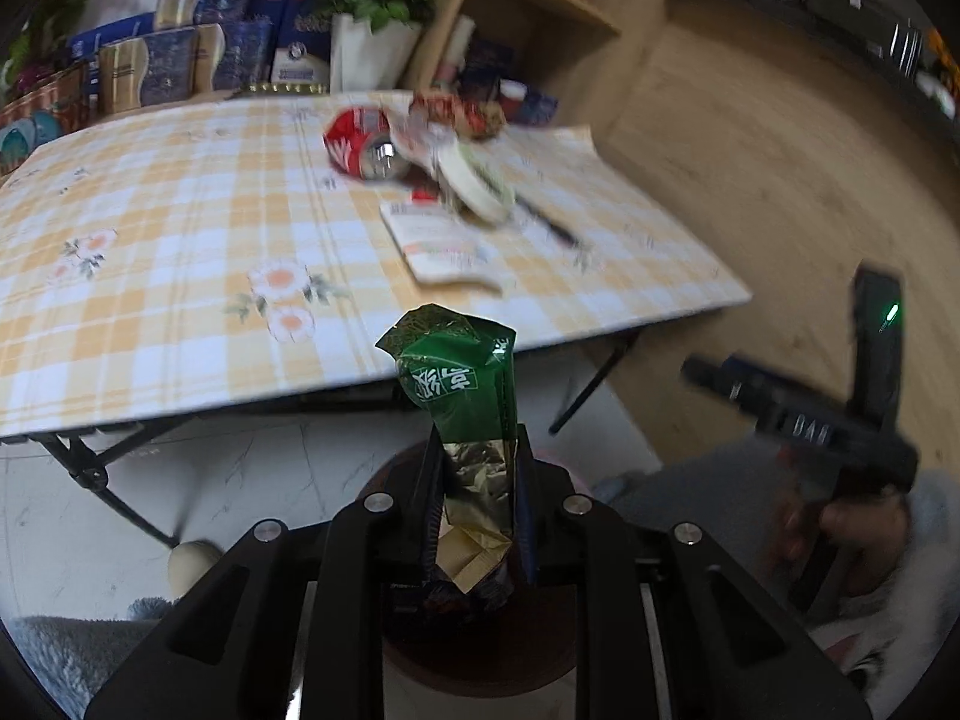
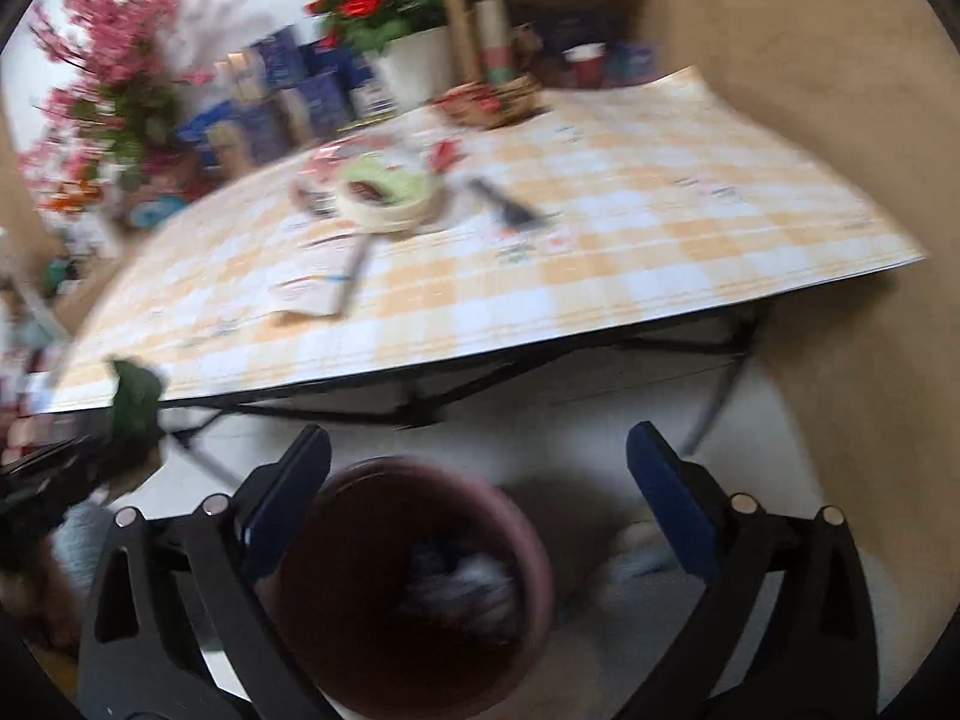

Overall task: Collect trash
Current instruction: 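Carry the foil to the bin and release it with the right tool, then drop the green wrapper into the brown bin by opening the left tool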

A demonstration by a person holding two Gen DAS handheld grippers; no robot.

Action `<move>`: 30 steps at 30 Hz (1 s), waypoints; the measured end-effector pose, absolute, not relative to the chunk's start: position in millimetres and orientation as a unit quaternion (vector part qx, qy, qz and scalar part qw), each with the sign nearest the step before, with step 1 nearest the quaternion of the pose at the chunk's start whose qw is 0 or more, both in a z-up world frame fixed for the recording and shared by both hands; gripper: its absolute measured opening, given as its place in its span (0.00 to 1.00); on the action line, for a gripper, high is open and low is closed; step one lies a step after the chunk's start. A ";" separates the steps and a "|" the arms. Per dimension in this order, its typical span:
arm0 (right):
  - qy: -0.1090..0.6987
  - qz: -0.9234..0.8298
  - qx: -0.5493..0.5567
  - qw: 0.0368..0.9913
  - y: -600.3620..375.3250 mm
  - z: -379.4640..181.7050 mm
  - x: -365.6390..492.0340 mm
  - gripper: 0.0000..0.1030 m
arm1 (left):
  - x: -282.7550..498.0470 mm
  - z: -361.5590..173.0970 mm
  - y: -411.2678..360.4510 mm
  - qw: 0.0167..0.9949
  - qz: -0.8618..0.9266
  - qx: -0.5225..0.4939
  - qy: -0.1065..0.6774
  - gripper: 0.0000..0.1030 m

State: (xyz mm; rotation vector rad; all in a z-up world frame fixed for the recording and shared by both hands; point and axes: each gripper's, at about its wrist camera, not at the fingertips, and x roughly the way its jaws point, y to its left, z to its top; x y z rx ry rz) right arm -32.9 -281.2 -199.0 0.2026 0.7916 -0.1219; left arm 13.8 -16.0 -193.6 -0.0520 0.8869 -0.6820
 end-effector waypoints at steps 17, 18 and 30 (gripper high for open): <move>0.400 -0.043 0.059 0.914 -257.5 -208.0 -31.6 0.95 | 28.8 -225.2 0.8 0.819 -0.311 -0.074 0.476 0.19; 0.399 -0.042 0.059 0.914 -257.2 -207.6 -31.8 0.95 | 28.5 -224.7 -0.2 0.819 -0.312 -0.072 0.475 0.19; 0.397 -0.039 0.057 0.915 -255.4 -207.4 -32.3 0.95 | 16.6 -212.7 -12.7 0.825 -0.339 -0.045 0.451 0.66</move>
